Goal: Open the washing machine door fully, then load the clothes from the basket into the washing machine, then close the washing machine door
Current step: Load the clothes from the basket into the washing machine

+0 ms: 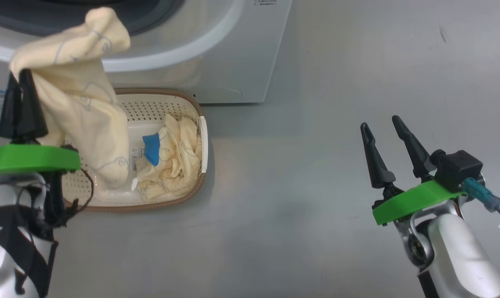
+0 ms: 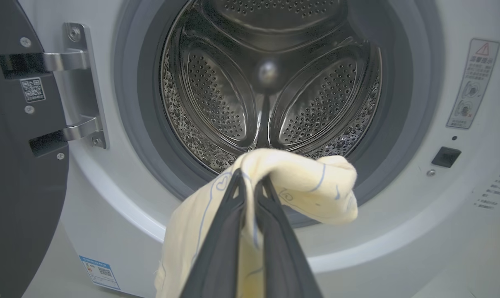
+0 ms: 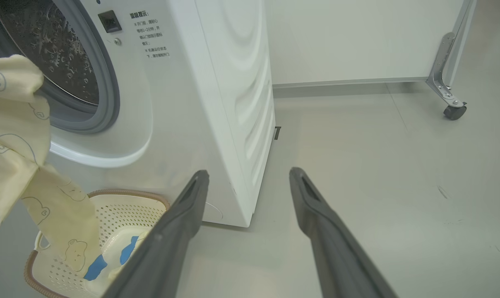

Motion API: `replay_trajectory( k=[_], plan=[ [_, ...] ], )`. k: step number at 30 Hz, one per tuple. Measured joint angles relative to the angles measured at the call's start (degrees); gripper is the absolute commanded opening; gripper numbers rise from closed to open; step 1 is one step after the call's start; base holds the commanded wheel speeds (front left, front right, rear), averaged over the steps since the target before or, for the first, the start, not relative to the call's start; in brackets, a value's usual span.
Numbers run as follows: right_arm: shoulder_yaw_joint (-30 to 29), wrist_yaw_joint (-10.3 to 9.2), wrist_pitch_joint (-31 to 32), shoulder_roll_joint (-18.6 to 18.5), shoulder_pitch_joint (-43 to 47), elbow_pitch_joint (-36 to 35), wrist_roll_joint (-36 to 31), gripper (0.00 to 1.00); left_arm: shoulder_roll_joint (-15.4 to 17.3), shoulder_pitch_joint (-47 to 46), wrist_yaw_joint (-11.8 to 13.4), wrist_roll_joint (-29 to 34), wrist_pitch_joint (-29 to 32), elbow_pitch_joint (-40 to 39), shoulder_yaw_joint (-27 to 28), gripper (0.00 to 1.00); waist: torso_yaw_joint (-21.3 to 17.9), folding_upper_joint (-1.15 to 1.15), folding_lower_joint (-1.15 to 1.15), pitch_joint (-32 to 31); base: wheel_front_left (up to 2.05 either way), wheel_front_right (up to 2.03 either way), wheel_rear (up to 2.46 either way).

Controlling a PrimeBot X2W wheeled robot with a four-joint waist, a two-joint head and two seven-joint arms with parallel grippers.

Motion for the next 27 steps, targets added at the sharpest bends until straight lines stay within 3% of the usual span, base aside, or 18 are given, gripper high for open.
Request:
replay_trajectory(
  k=[6, 17, 27],
  plan=[
    [-0.1, 0.0, 0.0, 0.0, -1.2, -0.8, 0.0, 1.0, 0.8, -8.2, -1.8, 0.2, -0.4, 1.8, 1.6, 0.0, -1.8, 0.0, 0.01, 3.2, 0.0, 0.0, 0.0],
    [0.4, 0.0, 0.0, 0.2, -4.6, -2.3, 0.9, 1.0, 6.9, -26.9, -2.8, 0.1, 6.1, 7.7, 1.8, 0.0, -5.2, 0.0, 0.01, 11.3, 0.0, 0.0, 0.0],
    [3.5, 0.0, 0.0, 0.3, -7.4, -3.6, 6.8, 1.0, 13.2, -47.4, -4.1, -0.5, 12.4, 13.3, 0.7, 0.0, -9.9, 0.0, 0.02, 19.7, 0.0, 0.0, 0.0]
  ],
)
